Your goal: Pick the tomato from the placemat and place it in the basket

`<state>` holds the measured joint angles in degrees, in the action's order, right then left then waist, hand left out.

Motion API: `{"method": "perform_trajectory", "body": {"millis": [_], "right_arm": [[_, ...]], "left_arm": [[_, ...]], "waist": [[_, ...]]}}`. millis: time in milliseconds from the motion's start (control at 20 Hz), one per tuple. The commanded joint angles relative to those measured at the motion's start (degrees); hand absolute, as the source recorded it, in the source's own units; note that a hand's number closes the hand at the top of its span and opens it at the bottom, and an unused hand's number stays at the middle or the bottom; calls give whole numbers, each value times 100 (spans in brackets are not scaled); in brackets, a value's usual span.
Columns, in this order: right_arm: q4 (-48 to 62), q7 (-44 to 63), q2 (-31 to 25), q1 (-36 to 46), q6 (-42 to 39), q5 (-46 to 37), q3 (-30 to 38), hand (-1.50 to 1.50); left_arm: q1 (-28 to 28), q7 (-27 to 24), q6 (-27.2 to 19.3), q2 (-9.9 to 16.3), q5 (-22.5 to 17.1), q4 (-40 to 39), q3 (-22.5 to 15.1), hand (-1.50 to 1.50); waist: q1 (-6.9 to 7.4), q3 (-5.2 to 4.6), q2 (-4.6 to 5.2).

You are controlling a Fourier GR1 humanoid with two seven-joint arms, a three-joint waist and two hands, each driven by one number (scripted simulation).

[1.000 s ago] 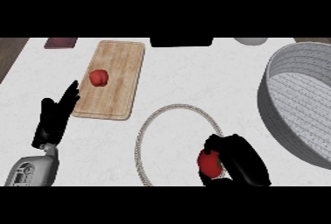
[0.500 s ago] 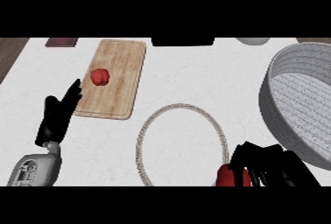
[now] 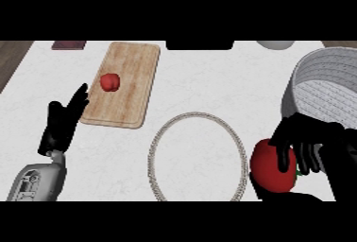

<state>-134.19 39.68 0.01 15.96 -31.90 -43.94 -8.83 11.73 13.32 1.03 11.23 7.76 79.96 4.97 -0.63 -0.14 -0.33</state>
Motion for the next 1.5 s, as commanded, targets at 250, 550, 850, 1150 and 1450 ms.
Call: {"method": "perform_trajectory", "body": {"millis": [250, 550, 850, 1150, 1450], "right_arm": [[174, 1071, -902, 2355, -1480, 1186, 2149, 150], [1485, 397, -2576, 2802, -2108, 1207, 3027, 150], [3073, -803, -3792, 2729, -1838, 1077, 3477, 150], [3771, -2783, -4351, 1485, -933, 776, 3803, 150], [5108, -3697, -4668, 1786, -560, 798, 3613, 150]], "left_arm": [[-229, -83, -87, -139, 86, -20, -87, 0], [-95, -93, -47, -107, 82, 53, -94, 0], [277, 101, -99, -178, 125, -22, -138, 0], [141, -79, 15, -68, 59, -180, 3, 0], [-51, 199, -62, -245, 135, 297, -182, 0]], "waist": [[-23, 8, -6], [3, 9, 21], [104, 18, 75], [66, 21, 61], [136, 17, 44]]}}
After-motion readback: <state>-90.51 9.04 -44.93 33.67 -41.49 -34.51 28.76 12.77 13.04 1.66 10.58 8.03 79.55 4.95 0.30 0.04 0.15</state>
